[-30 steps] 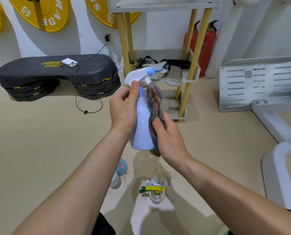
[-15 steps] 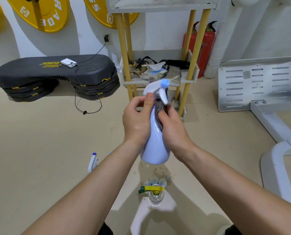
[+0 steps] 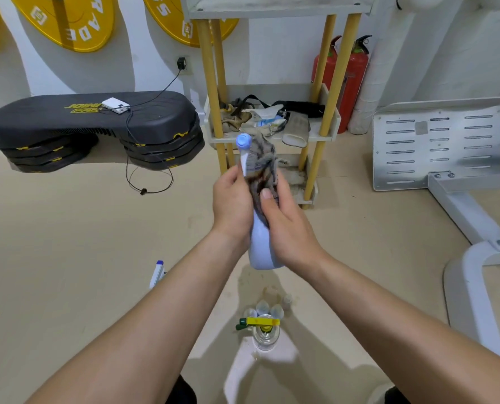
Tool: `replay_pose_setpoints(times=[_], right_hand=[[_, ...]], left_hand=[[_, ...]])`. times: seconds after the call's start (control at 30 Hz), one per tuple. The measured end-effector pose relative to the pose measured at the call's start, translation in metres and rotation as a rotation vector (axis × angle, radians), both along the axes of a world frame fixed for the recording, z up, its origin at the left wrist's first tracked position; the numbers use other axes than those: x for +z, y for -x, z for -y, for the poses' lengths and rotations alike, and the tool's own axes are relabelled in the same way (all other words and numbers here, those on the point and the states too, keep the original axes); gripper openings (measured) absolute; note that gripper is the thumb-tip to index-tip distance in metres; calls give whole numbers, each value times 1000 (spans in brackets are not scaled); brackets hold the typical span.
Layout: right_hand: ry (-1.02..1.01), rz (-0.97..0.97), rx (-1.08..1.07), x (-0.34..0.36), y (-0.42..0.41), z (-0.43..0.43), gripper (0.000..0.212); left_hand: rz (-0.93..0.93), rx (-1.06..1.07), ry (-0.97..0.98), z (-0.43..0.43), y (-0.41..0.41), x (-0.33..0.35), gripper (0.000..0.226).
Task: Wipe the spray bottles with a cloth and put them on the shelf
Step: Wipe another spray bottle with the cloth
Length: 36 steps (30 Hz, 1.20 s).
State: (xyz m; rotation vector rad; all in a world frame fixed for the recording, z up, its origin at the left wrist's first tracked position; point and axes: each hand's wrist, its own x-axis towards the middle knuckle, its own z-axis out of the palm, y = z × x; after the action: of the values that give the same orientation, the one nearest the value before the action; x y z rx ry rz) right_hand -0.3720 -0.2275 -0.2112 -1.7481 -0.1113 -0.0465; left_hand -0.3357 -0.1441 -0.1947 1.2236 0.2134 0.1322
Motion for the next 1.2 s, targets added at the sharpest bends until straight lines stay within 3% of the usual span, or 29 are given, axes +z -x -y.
replay_pose_setpoints(times=[0.2,0.3,0.37,0.5,0.7,0.77,0.9,1.0,1.1,1.2], right_hand=[[225,43,65,-13,27,-4,57],[336,96,78,-15,36,-8,64],[361,146,85,-10,33,-9,65],[350,220,73,2,13,-5,65],[244,178,48,-1,-2,-2,66],[216,163,34,-3,1,-2,62],[228,130,22,-7,17,0,59],[269,150,-2,-14,27,3,61],[208,124,1,-19,28,6,60],[111,80,-66,-20,22,10,49]], left_hand=[[-45,54,263,-34,-21,8,8],[-64,-26,347,-46,-24,3,23],[-69,-104,381,-42,-20,4,19],[-160,-222,367,-23,-8,0,21],[-65,-186,266,-19,-6,-3,4],[-74,-173,234,-22,-9,-2,10],[-108,-167,321,-32,-16,2,6],[-139,-143,373,-45,-27,-2,51],[-143,-113,383,-50,-30,-3,35],[-148,-103,362,-51,-26,-4,38]])
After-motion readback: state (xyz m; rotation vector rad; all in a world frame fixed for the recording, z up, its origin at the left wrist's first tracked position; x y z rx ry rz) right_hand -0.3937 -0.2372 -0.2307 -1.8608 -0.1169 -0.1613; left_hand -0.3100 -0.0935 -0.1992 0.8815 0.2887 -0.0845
